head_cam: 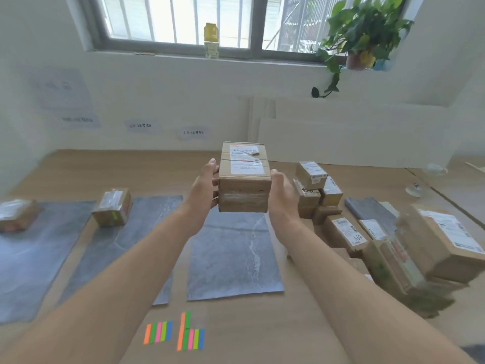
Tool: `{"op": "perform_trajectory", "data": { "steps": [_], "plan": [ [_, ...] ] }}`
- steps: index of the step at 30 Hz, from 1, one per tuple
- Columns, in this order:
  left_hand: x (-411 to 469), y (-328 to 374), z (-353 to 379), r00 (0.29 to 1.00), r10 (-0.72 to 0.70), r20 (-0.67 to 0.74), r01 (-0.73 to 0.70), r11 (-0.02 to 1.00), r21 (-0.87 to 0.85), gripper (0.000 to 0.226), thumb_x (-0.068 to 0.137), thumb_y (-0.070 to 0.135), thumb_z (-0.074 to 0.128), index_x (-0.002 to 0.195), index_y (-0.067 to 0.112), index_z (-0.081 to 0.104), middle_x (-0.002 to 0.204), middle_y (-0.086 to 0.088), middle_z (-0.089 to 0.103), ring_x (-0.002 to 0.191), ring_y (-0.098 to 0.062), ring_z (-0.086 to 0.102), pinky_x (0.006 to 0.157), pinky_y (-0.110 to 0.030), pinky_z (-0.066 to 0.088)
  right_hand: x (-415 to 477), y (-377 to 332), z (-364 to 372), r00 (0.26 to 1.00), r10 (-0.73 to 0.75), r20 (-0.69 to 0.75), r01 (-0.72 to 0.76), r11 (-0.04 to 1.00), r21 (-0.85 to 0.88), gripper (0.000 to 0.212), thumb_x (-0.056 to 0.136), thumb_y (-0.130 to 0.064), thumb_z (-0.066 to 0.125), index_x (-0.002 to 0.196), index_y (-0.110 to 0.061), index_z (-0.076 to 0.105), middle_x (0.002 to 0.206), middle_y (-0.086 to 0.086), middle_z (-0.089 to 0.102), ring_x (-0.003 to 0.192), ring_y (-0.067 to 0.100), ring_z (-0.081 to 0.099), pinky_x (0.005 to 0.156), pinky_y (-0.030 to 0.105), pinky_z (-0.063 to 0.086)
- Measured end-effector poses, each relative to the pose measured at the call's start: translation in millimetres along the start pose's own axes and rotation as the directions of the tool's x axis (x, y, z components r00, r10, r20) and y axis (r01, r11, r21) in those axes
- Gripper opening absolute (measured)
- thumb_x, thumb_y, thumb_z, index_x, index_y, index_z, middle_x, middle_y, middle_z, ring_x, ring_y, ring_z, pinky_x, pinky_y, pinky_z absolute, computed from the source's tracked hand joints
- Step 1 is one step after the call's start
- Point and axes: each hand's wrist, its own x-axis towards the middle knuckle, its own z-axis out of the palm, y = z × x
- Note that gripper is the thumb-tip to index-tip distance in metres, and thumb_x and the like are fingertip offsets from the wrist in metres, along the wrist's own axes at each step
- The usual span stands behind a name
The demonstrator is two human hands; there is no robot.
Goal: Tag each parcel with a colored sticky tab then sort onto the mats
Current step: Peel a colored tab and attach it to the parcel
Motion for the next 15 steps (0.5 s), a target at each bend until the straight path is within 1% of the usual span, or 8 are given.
{"op": "perform_trajectory", "data": {
  "steps": [1, 3, 5, 7, 9, 10, 12, 15],
  "plan": [
    [-5.6, 0.7, -8.6, 1.0, 0.0, -0.01, 0.0, 1.0, 0.003, 0.04, 0.105, 0.049, 0.031, 0.1, 0.028, 0.065, 0.089, 0.004, 0.065, 0.087, -0.02, 0.063, 0.102, -0.041, 0.047, -5.5, -0.9, 5.1, 1.0, -0.001, 0.01, 0.001, 1.0, 0.002, 0.052, 0.101, -0.055, 0.03, 0.128, -0.024, 0.061, 0.126, 0.0, 0.058, 0.118, 0.018, 0.053, 0.093, 0.037, 0.042],
    [-16.6, 2.6, -25.1, 0.999, -0.004, -0.031, 0.004, 1.0, 0.006, 0.04, 0.105, 0.049, 0.031, 0.103, 0.027, 0.064, 0.093, 0.003, 0.066, 0.088, -0.02, 0.063, 0.102, -0.041, 0.048, -17.8, -4.3, 14.5, 0.999, -0.009, 0.044, 0.009, 1.0, -0.014, 0.05, 0.103, -0.054, 0.029, 0.126, -0.024, 0.062, 0.122, 0.0, 0.059, 0.115, 0.018, 0.054, 0.081, 0.029, 0.04],
    [-27.2, 5.7, -40.6, 0.998, 0.0, -0.056, 0.001, 1.0, 0.015, 0.04, 0.105, 0.05, 0.03, 0.103, 0.028, 0.064, 0.095, 0.002, 0.066, 0.089, -0.02, 0.064, 0.101, -0.04, 0.048, -29.0, -7.1, 24.7, 0.996, -0.015, 0.09, 0.016, 1.0, -0.005, 0.046, 0.102, -0.055, 0.029, 0.121, -0.027, 0.06, 0.121, -0.003, 0.059, 0.11, 0.013, 0.055, 0.078, 0.025, 0.039],
    [-40.0, 9.8, -55.0, 0.996, 0.012, -0.086, -0.01, 1.0, 0.024, 0.04, 0.106, 0.048, 0.029, 0.1, 0.029, 0.063, 0.095, 0.003, 0.065, 0.088, -0.018, 0.063, 0.098, -0.036, 0.049, -41.6, -13.8, 36.8, 0.99, -0.022, 0.138, 0.019, 1.0, 0.019, 0.046, 0.1, -0.057, 0.029, 0.119, -0.028, 0.059, 0.123, -0.003, 0.059, 0.109, 0.011, 0.055, 0.081, 0.027, 0.041],
    [-54.7, 13.6, -69.7, 0.991, 0.026, -0.129, -0.022, 0.999, 0.031, 0.04, 0.106, 0.049, 0.029, 0.101, 0.029, 0.063, 0.097, 0.003, 0.065, 0.09, -0.018, 0.063, 0.096, -0.035, 0.049, -53.4, -18.6, 53.2, 0.982, -0.031, 0.184, 0.023, 0.999, 0.043, 0.055, 0.09, -0.065, 0.03, 0.116, -0.029, 0.062, 0.123, 0.001, 0.061, 0.111, 0.018, 0.058, 0.093, 0.04, 0.048],
    [-61.1, 13.9, -78.0, 0.988, 0.026, -0.151, -0.021, 0.999, 0.032, 0.04, 0.105, 0.05, 0.029, 0.104, 0.028, 0.063, 0.099, 0.003, 0.065, 0.093, -0.018, 0.063, 0.096, -0.035, 0.048, -59.7, -19.5, 60.8, 0.978, -0.033, 0.205, 0.024, 0.998, 0.051, 0.057, 0.086, -0.068, 0.03, 0.113, -0.03, 0.062, 0.123, 0.002, 0.062, 0.111, 0.02, 0.059, 0.097, 0.044, 0.049],
    [-74.1, 10.8, -96.1, 0.981, 0.017, -0.195, -0.01, 0.999, 0.041, 0.042, 0.104, 0.052, 0.03, 0.111, 0.028, 0.063, 0.103, 0.003, 0.065, 0.101, -0.019, 0.063, 0.098, -0.037, 0.048, -73.1, -15.8, 74.4, 0.967, -0.037, 0.252, 0.02, 0.997, 0.071, 0.054, 0.087, -0.067, 0.031, 0.109, -0.028, 0.061, 0.121, 0.003, 0.062, 0.109, 0.02, 0.059, 0.093, 0.043, 0.049],
    [-98.4, 2.4, -119.2, 0.964, 0.006, -0.267, 0.013, 0.998, 0.068, 0.045, 0.104, 0.055, 0.027, 0.112, 0.03, 0.064, 0.102, 0.007, 0.067, 0.107, -0.016, 0.061, 0.095, -0.036, 0.046, -93.9, -7.7, 86.8, 0.944, -0.041, 0.327, 0.02, 0.998, 0.067, 0.041, 0.103, -0.054, 0.034, 0.105, -0.02, 0.057, 0.109, 0.001, 0.06, 0.093, 0.015, 0.054, 0.075, 0.034, 0.041]
  ]
}}
